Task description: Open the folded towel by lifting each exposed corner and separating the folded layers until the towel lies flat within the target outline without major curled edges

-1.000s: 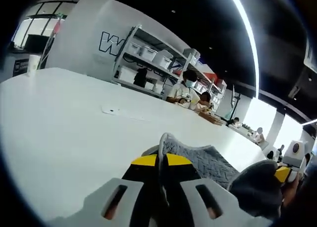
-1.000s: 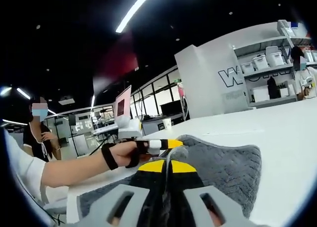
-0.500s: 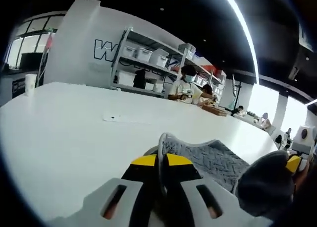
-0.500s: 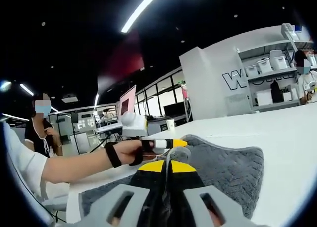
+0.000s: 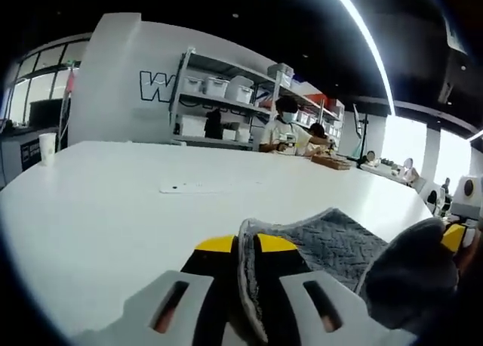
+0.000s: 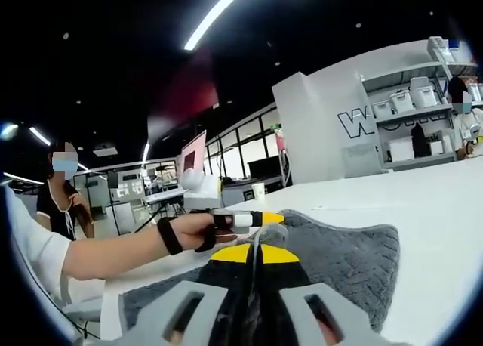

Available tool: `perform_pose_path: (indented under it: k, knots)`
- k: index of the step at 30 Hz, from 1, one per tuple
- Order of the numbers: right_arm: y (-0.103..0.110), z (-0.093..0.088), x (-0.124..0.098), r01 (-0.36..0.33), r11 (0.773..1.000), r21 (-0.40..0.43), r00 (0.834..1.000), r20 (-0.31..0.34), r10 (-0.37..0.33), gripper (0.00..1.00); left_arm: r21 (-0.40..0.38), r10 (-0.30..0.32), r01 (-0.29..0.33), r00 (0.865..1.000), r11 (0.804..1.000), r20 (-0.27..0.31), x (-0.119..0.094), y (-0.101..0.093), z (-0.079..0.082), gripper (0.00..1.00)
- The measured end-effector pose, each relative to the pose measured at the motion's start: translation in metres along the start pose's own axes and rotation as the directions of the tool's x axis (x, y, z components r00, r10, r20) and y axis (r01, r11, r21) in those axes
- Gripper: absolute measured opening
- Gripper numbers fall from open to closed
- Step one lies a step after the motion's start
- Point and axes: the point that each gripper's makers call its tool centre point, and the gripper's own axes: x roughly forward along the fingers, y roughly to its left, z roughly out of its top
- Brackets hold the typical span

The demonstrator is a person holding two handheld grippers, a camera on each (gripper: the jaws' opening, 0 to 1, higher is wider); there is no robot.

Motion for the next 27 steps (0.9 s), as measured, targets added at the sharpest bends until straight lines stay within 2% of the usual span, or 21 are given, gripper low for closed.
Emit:
perform_pose_path:
  k: [7, 11, 18, 21, 27]
  knots:
    - [0.001, 0.001, 0.001, -0.004, 1.000, 0.000, 1.000, 0.003, 0.004, 0.00, 0.028, -0.003, 0.003, 1.000, 1.000, 0.002, 0.004, 0.005, 0.001, 0.03]
    - [0.002, 0.000, 0.000, -0.004, 1.000, 0.001, 1.000, 0.003, 0.004, 0.00, 0.016, 0.007, -0.007, 1.000, 1.000, -0.016, 0.008, 0.011, -0.002, 0.11]
    - [0.003, 0.001, 0.000, -0.007, 1.000, -0.002, 1.000, 0.004, 0.007, 0.00, 0.008, 0.008, -0.008, 0.999, 1.000, -0.035, 0.010, 0.015, -0.007, 0.13]
    - [0.003, 0.001, 0.000, -0.006, 1.000, -0.001, 1.000, 0.003, 0.006, 0.00, 0.014, -0.006, 0.007, 1.000, 1.000, -0.028, 0.002, 0.000, -0.013, 0.12]
    - [0.003, 0.001, 0.000, -0.004, 1.000, -0.003, 1.000, 0.004, 0.004, 0.00, 0.026, -0.004, 0.005, 1.000, 1.000, -0.029, 0.001, -0.006, -0.014, 0.11]
